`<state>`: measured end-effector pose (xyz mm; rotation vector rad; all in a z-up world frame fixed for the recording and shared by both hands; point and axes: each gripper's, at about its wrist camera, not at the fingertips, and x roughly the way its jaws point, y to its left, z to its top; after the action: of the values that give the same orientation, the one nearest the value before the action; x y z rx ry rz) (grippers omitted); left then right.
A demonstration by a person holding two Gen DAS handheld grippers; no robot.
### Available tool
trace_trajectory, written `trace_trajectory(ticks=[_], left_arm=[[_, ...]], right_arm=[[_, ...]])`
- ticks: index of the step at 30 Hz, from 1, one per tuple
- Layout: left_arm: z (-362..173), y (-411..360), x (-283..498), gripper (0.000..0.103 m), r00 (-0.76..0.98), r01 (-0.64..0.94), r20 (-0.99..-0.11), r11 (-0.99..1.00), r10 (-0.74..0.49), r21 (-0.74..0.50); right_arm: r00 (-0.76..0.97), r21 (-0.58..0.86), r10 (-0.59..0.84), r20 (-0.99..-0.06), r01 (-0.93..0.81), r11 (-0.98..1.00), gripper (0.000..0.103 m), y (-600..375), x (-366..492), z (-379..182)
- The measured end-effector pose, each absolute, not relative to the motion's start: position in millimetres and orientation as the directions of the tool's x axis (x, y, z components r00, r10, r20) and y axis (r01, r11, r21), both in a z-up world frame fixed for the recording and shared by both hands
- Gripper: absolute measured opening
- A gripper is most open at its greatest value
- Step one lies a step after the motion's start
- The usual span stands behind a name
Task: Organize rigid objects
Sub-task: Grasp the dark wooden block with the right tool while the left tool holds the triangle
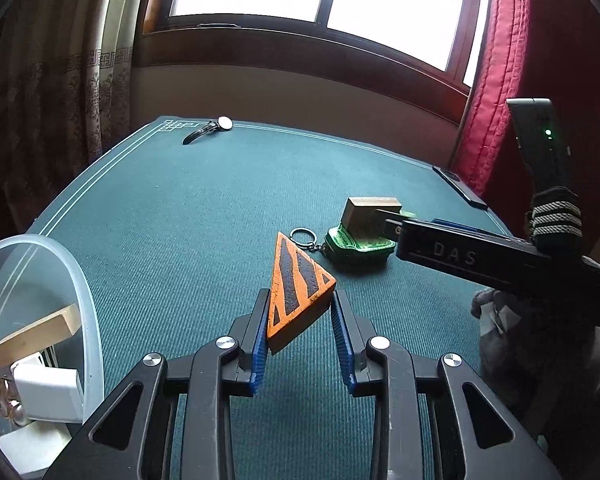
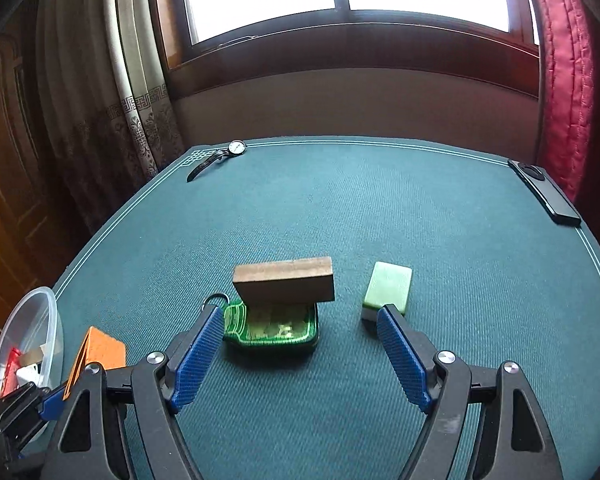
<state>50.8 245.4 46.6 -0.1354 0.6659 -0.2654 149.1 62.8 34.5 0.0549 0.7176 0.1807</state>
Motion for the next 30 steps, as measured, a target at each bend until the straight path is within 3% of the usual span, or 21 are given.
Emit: trace_trajectory(ticks=[7,8,10,30], left_arm=[[41.5,248.6,56.4,0.030,0.739,0.190,-0.607,0.955,-0.291,-0.227],[41.0,249.3,57.1,0.030,0.738,0.188,-0.608,0.955,-0.291,-0.229],[40.2,250.5,58.5,0.030,0.737,0.183,-0.610,0.955,-0.290,-0.233],[73.1,271.5,44.9,0.030,0.793,0.163,-0.546,0.957,-0.271,-0.238]], right_arm=[[0.735,0.089,0.181,-0.653,-0.163,0.983,0.081,75.9,171.6,30.1],[0.732,0.093,0.184,-0.656,-0.164,0.982,0.079,76.0,174.2,28.7],[0.717,0.099,0.193,-0.670,-0.171,0.980,0.065,78.5,177.1,24.3],[0.765,0.169,0.243,-0.597,-0.177,0.970,0.064,79.7,106.8,40.3]])
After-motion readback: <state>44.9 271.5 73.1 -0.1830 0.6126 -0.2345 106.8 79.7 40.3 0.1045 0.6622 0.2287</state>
